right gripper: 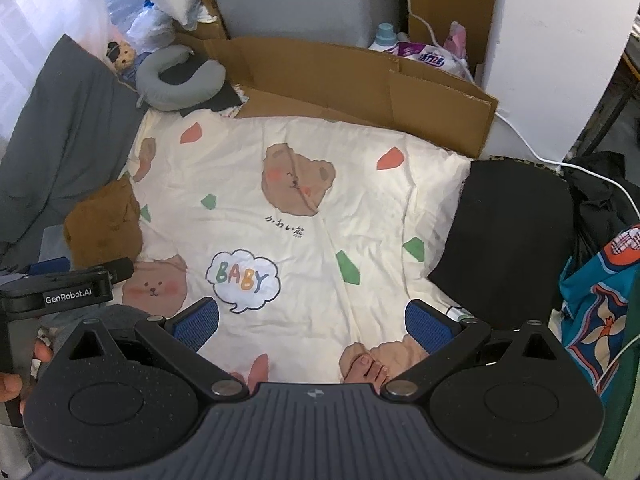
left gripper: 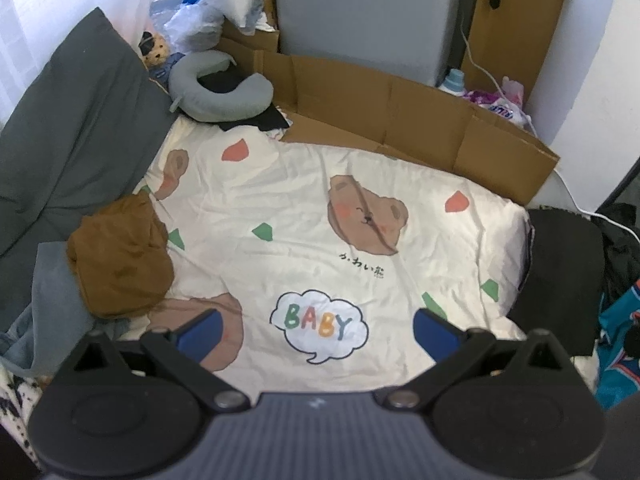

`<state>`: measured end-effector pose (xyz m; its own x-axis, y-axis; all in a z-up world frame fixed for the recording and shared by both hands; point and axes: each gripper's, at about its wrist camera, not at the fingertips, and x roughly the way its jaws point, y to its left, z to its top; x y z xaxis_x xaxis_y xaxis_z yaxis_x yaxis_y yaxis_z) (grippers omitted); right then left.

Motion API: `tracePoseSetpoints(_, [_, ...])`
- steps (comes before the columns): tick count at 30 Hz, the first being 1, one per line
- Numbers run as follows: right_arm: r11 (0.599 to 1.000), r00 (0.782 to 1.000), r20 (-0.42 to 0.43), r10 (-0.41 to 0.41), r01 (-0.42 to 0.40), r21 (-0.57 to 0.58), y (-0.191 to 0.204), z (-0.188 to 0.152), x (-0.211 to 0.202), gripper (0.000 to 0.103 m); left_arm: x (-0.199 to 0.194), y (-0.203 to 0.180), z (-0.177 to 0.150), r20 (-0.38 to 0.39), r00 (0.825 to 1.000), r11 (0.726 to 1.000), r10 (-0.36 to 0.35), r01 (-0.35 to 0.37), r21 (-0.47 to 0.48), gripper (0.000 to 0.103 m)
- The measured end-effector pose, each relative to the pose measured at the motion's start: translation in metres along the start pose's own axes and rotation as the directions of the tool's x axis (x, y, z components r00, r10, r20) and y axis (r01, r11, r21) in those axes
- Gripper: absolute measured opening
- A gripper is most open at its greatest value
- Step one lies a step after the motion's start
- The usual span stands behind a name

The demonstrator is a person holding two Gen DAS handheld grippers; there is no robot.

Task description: Fold clothes

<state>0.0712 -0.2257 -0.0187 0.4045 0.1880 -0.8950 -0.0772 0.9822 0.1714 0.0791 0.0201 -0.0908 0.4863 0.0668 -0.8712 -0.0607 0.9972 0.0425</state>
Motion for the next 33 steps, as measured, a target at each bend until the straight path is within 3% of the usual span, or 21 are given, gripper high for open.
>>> tracePoseSetpoints(24, [0.999,0.999,-0.021,-0.033,0.034,0.041,-0.0058,0.0031,0.0057,0.102,0.0042,-0.0009,0.0001,0.009,1.000,0.999,-0.023,0.023,0.037,0.098])
tracePoseSetpoints(33, [0.998,0.999,-0.016,-0.046,0.047,0.043,-0.0043,0.0017,0.0050,0.102,0.0055,0.0040,0.0006,-0.006,1.000,1.000,-0.010,0.010,0.010,0.099])
